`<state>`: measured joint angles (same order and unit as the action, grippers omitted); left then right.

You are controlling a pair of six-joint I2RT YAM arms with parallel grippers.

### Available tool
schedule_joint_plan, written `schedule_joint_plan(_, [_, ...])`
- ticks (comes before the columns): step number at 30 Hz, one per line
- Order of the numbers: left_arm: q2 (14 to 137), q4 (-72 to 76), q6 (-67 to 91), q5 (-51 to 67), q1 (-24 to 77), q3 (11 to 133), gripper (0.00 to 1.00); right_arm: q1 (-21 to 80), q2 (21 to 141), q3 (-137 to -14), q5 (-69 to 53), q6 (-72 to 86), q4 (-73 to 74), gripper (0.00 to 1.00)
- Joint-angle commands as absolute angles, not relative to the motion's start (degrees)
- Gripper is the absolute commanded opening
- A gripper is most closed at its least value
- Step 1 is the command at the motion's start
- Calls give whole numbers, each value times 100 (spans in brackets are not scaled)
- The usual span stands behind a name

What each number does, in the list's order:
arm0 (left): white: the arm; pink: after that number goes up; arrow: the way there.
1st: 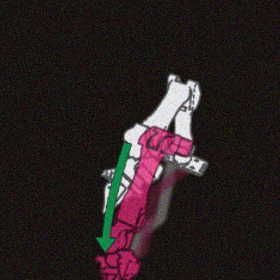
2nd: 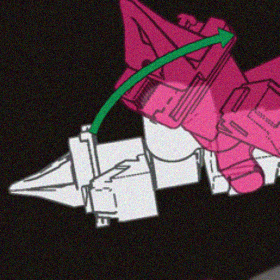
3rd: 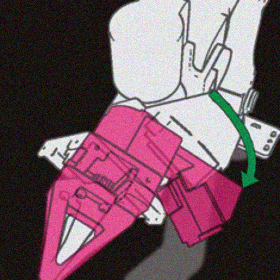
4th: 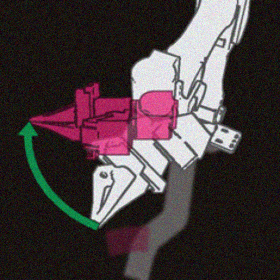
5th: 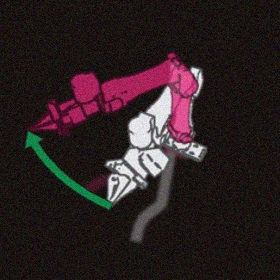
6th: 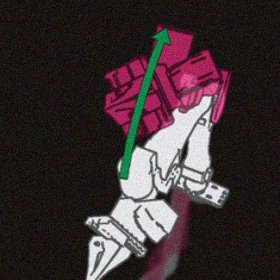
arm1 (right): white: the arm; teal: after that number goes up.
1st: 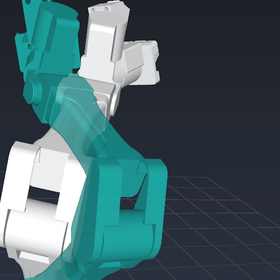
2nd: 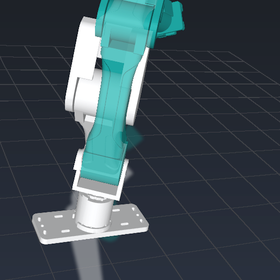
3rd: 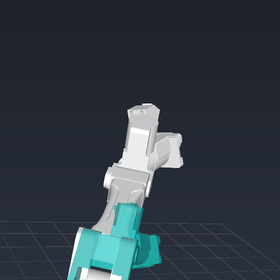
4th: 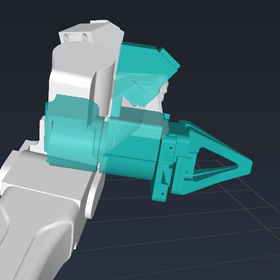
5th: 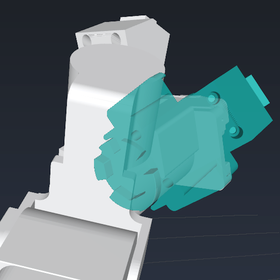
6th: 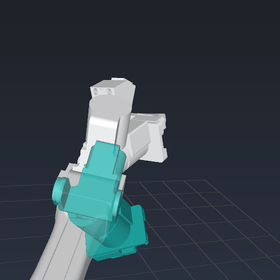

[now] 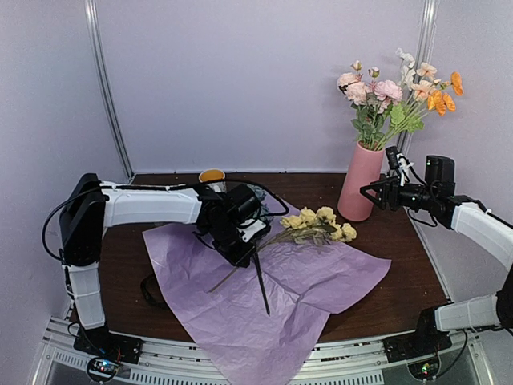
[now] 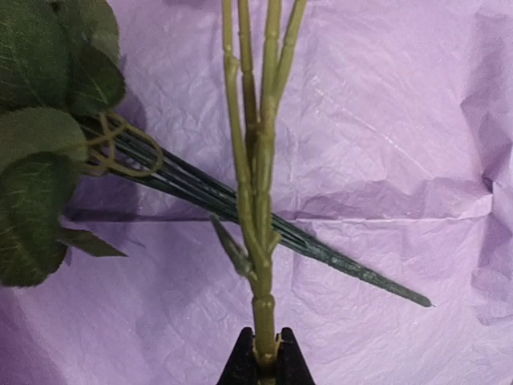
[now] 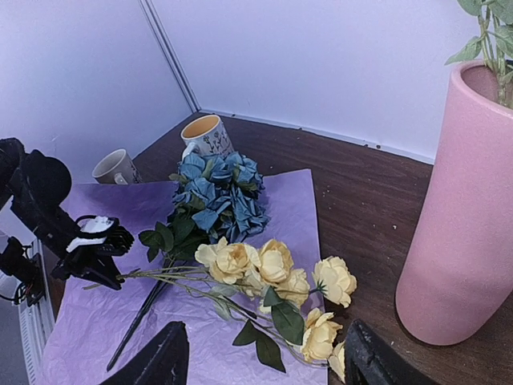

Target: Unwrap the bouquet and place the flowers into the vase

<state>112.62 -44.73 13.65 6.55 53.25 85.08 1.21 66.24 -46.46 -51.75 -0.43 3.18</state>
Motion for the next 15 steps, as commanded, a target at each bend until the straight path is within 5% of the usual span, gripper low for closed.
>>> schedule_joint_plan(1, [10587,-4275,1545,516,5339,8587,0,119,6487,-4804,-5328,160,320,66])
schedule_joint_plan(15, [9336,-2308,2449,213,5030,8308,0,1617,7211,-6965,-5363,743,1496,65])
